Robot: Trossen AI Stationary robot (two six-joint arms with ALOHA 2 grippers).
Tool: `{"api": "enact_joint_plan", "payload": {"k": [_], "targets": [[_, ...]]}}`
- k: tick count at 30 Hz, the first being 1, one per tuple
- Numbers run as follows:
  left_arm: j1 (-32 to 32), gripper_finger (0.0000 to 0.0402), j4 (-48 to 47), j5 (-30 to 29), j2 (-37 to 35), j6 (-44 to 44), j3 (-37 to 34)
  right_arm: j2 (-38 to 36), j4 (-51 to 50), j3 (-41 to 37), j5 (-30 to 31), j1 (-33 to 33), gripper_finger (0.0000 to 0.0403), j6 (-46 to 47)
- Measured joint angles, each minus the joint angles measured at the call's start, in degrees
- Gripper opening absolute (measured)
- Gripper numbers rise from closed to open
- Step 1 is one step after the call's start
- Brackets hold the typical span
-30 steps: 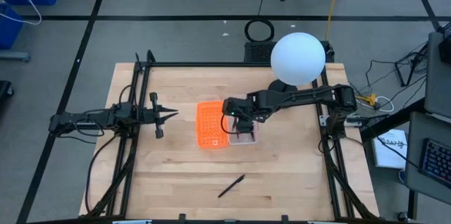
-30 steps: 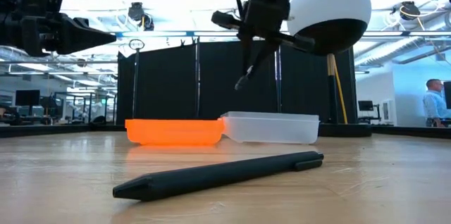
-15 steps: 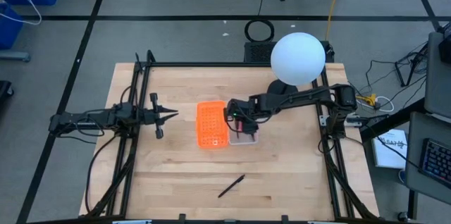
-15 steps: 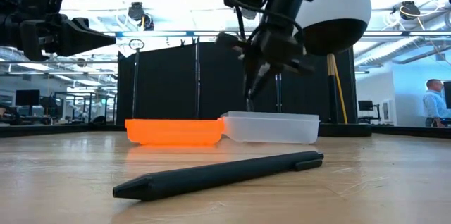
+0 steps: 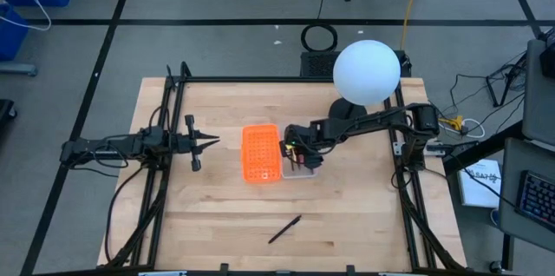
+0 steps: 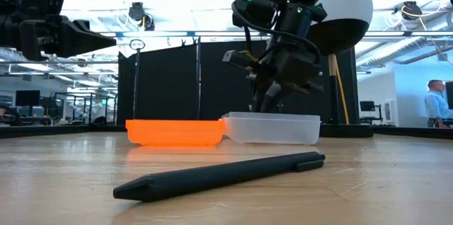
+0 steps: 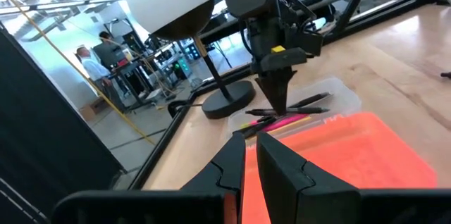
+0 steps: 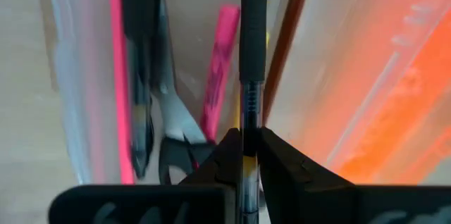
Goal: Pick & place school supplies into a supply box
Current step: Put the right black pen into the orange supply box, then put the black pen into the orange supply box
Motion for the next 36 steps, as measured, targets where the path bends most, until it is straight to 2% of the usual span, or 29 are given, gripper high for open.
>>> {"api": "enact_joint_plan", "payload": {"k": [5,12,17,21,24,26,29,31,33,36], "targets": [[0.0,0.0047,-0.03,0.0,0.0,-0.45,0.0,0.0,1.41,-1.0,-0.64,0.07,0.0032,-0.64],[0.0,0.0047,-0.2,0.0,0.0,-0.72,0.0,0.0,3.21,-1.0,-0.11,0.07,0.0094,0.19],[0.0,0.0047,-0.29,0.0,0.0,-1.61,0.02,-0.79,5.47,-1.02,2.08,0.17,0.0131,4.95],[0.0,0.0047,-0.34,0.02,-0.02,-3.24,0.02,-4.58,6.49,-1.02,5.24,0.91,0.0144,13.61],[0.0,0.0047,-0.19,0.09,-0.02,-4.94,0.02,-10.26,6.92,-1.02,5.2,2.28,0.0141,27.36],[0.0,0.0047,0.33,-0.01,0.0,-6.35,0.0,-14.86,7.87,-1.02,0.88,2.87,0.0133,43.75],[0.0,0.0047,2.76,-1.71,-0.02,-10.77,-0.04,-21.33,10.08,-1.0,-8.21,2.67,0.0113,73.79],[0.0,0.0047,3.8,-3.76,-0.03,-16.41,-0.04,-24.71,10.29,-1.25,-10.33,2.3,0.0097,88.82],[0.0,0.0047,2.38,-6.19,-0.02,-22.42,-0.04,-28.22,10.38,-3.84,-10.43,2.59,0.0078,96.61],[0.0,0.0047,0.4,-8.81,0.03,-27.25,0.0,-33.85,15.59,-12.29,-10.46,4.72,0.0039,98.45]]}}
